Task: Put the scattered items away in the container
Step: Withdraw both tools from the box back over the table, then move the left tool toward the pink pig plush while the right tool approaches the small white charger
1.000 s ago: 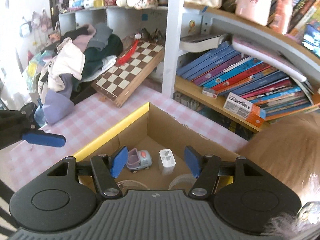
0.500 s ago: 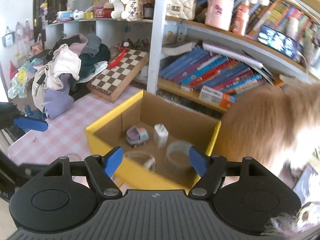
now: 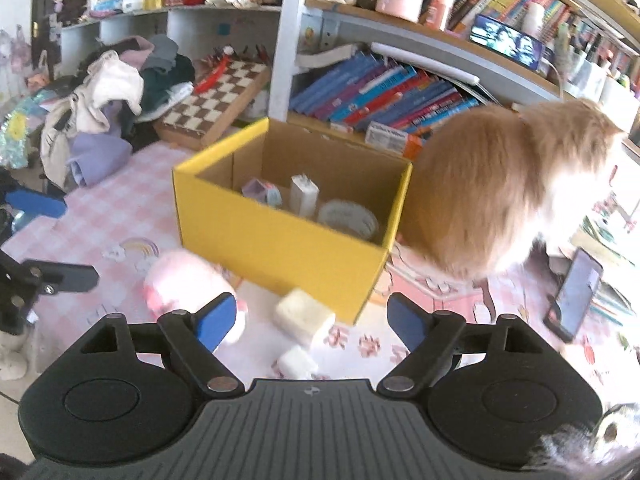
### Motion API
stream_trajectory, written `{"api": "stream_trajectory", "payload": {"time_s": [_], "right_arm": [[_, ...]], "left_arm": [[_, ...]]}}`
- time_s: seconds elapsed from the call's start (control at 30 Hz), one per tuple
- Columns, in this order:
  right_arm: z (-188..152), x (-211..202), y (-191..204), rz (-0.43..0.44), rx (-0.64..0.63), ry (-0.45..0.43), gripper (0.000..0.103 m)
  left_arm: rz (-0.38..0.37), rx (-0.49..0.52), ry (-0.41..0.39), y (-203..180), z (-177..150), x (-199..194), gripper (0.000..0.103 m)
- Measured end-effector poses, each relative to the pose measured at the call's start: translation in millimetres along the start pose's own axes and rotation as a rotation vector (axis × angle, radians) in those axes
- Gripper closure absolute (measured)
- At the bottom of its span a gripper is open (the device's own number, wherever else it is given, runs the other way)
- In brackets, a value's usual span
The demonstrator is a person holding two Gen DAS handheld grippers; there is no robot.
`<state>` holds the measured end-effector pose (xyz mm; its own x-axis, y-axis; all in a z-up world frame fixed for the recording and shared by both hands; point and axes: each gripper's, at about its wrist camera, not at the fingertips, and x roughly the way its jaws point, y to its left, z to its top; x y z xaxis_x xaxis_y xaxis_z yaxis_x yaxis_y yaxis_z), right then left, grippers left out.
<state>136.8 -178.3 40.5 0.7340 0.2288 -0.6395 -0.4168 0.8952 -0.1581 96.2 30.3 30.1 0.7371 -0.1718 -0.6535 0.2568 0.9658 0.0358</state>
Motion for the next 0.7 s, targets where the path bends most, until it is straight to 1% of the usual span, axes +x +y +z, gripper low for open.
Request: {"api": "stream_trajectory", "payload": {"time_s": [0.2, 0.4, 0.7], "right_arm": [[-28, 3, 10, -0.016, 0.030, 0.055, 0.021], [-50, 3, 20, -0.012, 0.067, 0.091, 0.021], [-74, 4, 30, -0.003, 0.111, 0.135, 0.021]], "left_arm": [[-0.007, -0.024, 0.037, -6, -19, 5, 0.012], [-0.005, -0.072, 0.045, -11, -30, 7, 0.012], [0.024, -0.074, 0.070, -19, -39, 14, 0.012]]}}
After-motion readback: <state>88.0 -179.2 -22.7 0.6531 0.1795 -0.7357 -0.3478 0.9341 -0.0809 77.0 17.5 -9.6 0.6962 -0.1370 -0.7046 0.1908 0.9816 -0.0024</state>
